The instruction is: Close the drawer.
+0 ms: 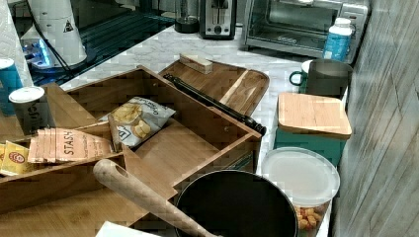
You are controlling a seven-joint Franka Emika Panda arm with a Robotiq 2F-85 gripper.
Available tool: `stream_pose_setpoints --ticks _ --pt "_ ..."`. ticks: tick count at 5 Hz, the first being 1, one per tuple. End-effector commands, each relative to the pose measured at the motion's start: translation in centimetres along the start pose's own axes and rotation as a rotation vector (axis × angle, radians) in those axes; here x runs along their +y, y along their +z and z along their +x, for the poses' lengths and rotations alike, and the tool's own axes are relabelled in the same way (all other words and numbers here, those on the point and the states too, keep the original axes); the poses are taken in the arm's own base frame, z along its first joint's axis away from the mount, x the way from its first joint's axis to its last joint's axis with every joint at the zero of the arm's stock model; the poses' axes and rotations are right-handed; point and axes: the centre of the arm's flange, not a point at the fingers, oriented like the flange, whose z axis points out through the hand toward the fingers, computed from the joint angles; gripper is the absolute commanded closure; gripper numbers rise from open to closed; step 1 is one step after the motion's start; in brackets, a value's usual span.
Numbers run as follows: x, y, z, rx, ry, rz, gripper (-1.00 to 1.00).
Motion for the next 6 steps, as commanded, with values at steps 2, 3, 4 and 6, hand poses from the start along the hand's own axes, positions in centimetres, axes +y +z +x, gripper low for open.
stream_pose_setpoints --ticks 2,3,4,6 --pt "-1.0 2.4 0.7 0.042 -0.074 -0.026 1.00" --pt "-2.4 4.0 1.8 0.070 -0.158 -0.075 1.00" --pt "-3.4 5.2 2.7 0.074 -0.213 -0.078 1.00" --pt "-4.8 8.3 4.0 0.159 -0.310 -0.054 1.00"
